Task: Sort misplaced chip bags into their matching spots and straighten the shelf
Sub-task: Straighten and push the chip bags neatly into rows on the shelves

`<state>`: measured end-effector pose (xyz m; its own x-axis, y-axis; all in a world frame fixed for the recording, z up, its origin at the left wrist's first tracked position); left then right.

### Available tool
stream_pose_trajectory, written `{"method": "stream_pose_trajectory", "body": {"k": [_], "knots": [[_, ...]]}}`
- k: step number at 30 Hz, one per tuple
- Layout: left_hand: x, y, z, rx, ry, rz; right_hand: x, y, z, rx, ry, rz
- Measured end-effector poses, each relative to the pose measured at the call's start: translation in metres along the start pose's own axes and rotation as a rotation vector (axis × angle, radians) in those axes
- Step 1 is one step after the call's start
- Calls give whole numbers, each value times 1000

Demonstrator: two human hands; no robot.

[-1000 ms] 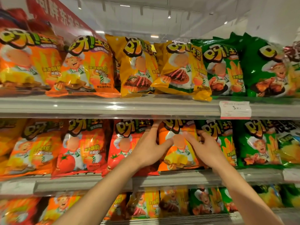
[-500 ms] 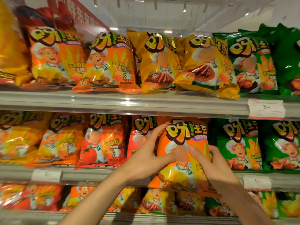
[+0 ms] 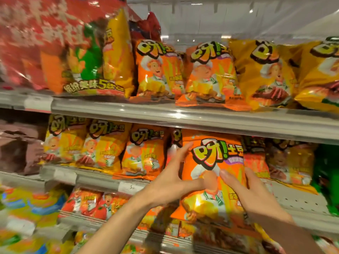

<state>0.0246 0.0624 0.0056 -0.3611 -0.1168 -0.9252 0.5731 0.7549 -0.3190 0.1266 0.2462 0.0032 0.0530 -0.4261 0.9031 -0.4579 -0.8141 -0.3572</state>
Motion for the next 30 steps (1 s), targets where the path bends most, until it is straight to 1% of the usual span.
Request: {"method": "stream_pose_trajectory", "body": {"k": [2, 5, 9, 12, 14, 15, 17, 19, 21, 23, 25, 27, 30], "knots": [[8, -29, 9, -17, 4, -2, 14, 32, -2, 45, 10, -24], [23, -76, 21, -61, -7, -20, 28, 78, -9, 95, -22, -62], [44, -136, 37, -123, -22, -44, 44, 143, -23, 107, -52, -40], [54, -174, 51, -191, -22, -68, 59, 188, -33, 105, -49, -86], [61, -201, 58, -292, -32, -137, 66, 209, -43, 71, -45, -80], [66, -215, 61, -376, -40, -196, 69, 216, -48, 55, -51, -66], [83, -243, 65, -565, -63, -390, 71, 226, -58, 24, -43, -26], [97, -260, 66, -684, -115, -536, 71, 229, -63, 5, -32, 26], [105, -267, 65, -682, -188, -610, 73, 230, -62, 1, -25, 53], [115, -269, 60, -623, -256, -642, 73, 229, -62, -6, -18, 43], [121, -269, 55, -588, -281, -657, 73, 226, -59, -7, -11, 40], [121, -268, 53, -604, -241, -692, 71, 223, -59, -9, -6, 31], [114, -262, 52, -640, -79, -754, 70, 214, -59, -6, 4, 43]]}}
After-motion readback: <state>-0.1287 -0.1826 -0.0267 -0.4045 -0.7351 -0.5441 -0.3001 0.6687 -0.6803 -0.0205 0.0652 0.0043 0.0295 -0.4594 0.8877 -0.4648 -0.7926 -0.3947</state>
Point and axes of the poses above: each hand's wrist, its own z-axis away from the middle knuckle, its own y-axis out of the palm, x = y × z, the point moved 3 cm from there along -z, towards the middle knuckle, and after that the axes turned 5 degrees about -y, right-handed, at the moved point
